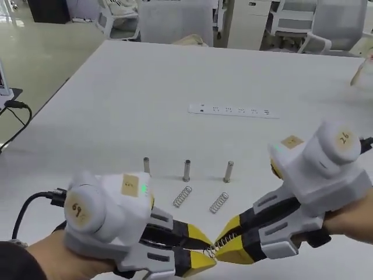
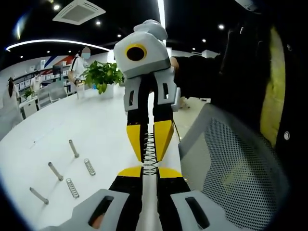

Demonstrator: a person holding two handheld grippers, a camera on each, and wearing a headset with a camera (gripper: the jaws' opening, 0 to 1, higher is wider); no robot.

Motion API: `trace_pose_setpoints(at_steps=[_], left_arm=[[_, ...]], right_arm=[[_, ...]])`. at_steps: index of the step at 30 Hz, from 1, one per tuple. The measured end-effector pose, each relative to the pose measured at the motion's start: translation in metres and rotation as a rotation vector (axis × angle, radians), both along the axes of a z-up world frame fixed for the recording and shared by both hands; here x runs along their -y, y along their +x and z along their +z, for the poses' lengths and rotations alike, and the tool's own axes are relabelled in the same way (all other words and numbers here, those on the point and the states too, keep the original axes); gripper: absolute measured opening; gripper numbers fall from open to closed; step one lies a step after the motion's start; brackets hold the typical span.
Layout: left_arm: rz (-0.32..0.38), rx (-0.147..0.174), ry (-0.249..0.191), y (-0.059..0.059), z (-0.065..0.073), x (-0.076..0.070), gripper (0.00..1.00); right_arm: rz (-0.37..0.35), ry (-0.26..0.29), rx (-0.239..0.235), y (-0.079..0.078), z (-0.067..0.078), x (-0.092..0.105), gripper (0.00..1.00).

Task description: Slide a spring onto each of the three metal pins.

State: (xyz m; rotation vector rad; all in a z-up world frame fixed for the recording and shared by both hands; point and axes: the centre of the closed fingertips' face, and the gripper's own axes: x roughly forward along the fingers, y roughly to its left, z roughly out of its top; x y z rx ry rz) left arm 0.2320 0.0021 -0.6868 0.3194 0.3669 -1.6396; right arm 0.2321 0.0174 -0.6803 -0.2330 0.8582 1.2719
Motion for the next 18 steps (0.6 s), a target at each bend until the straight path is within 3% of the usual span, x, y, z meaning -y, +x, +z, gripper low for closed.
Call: trace_pose_setpoints(at_steps=[10, 18], left_arm=[[0.036, 0.020, -0.017, 0.007, 0.004, 0.004, 0.02], [0.071, 0.040, -0.039, 0.015, 0.008, 0.009, 0.02]], right_arm=[[0.103, -0.181, 0.062, 0.006, 0.004, 0.002, 0.08], [0.166, -0.270, 0.083, 0.012, 0.008, 0.005, 0.08]])
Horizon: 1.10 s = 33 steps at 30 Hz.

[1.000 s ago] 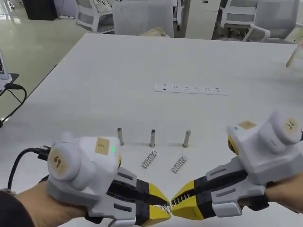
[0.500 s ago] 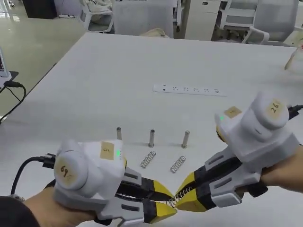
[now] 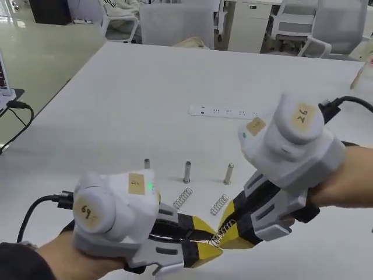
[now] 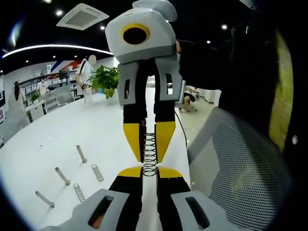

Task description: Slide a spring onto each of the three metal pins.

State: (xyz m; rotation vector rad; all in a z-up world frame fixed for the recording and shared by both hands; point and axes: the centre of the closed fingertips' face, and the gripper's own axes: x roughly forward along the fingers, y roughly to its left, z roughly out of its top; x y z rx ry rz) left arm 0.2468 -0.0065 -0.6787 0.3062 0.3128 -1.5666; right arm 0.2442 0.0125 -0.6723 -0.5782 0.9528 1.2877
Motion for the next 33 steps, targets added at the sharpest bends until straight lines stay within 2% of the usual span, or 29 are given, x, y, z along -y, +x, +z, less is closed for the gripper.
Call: trace_pose_setpoints(at_steps=[7, 17, 22, 28, 30, 33], left_arm=[[0.046, 0.022, -0.039, 0.010, 0.007, 0.005, 0.02], [0.100, 0.025, -0.088, 0.022, 0.012, 0.008, 0.02], [0.106, 0.035, -0.090, 0.024, 0.012, 0.009, 0.02], [0.116, 0.016, -0.089, 0.024, 0.010, 0.008, 0.03], [0.121, 0.003, -0.060, 0.024, 0.003, 0.006, 0.09], [0.128, -0.017, -0.066, 0.023, 0.002, 0.006, 0.14]], right_arm=[[0.053, -0.078, 0.023, 0.010, 0.007, 0.003, 0.08], [0.089, -0.132, 0.041, 0.019, 0.010, 0.004, 0.08], [0.091, -0.139, 0.034, 0.021, 0.010, 0.004, 0.08], [0.098, -0.154, 0.034, 0.022, 0.009, 0.003, 0.08], [0.094, -0.151, 0.042, 0.025, 0.012, 0.003, 0.08], [0.080, -0.150, 0.049, 0.031, 0.017, 0.008, 0.08]])
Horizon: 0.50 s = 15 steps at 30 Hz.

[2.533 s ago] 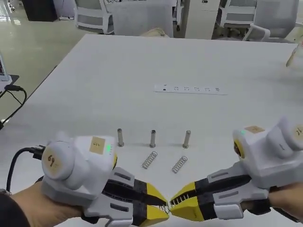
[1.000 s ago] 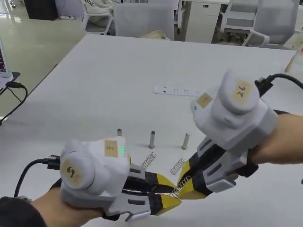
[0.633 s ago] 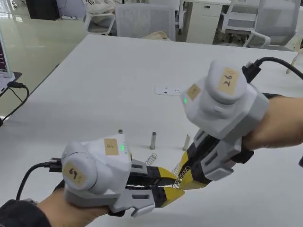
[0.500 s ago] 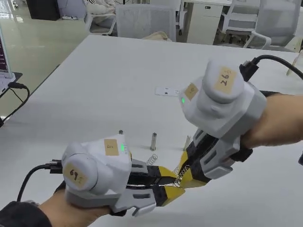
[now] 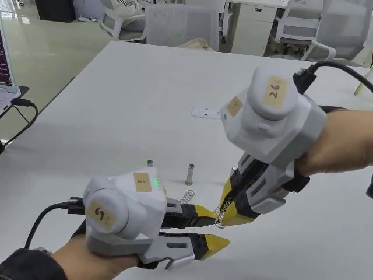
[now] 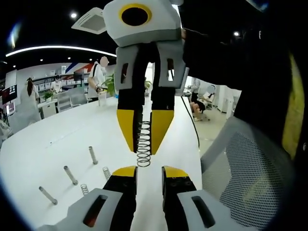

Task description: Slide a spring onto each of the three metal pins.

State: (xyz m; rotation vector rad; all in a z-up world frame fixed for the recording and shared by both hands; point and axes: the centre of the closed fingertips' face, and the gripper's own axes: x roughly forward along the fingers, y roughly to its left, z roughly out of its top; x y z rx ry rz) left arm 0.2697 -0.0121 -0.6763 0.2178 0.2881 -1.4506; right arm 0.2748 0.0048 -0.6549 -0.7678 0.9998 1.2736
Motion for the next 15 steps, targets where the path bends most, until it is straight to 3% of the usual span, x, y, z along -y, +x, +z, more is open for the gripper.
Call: trace_pose_setpoints(at_steps=[6, 15], left_arm=[[0.024, -0.005, -0.017, 0.005, 0.003, -0.003, 0.19], [0.068, -0.001, 0.002, 0.014, 0.000, -0.010, 0.32]], right_arm=[[-0.028, -0.020, 0.030, 0.018, 0.008, 0.016, 0.08], [-0.117, -0.045, 0.091, 0.055, 0.018, 0.044, 0.08]])
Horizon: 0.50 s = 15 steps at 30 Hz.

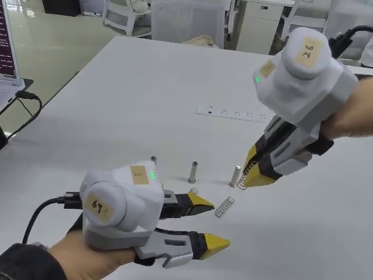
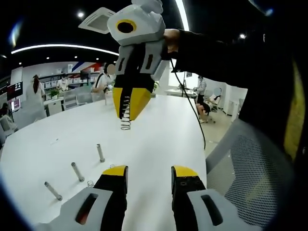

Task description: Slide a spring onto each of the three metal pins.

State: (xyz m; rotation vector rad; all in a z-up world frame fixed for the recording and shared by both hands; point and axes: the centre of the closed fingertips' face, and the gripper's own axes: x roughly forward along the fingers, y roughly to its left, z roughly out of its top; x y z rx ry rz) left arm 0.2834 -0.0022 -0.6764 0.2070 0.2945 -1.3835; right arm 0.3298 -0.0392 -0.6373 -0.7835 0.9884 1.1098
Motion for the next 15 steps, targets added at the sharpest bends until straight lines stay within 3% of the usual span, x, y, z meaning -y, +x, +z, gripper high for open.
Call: trace_pose_setpoints(at_steps=[15], left_arm=[[0.061, -0.013, 0.024, 0.014, -0.008, -0.015, 0.47]], right_arm=[[-0.100, 0.005, 0.061, 0.049, -0.016, 0.019, 0.08]])
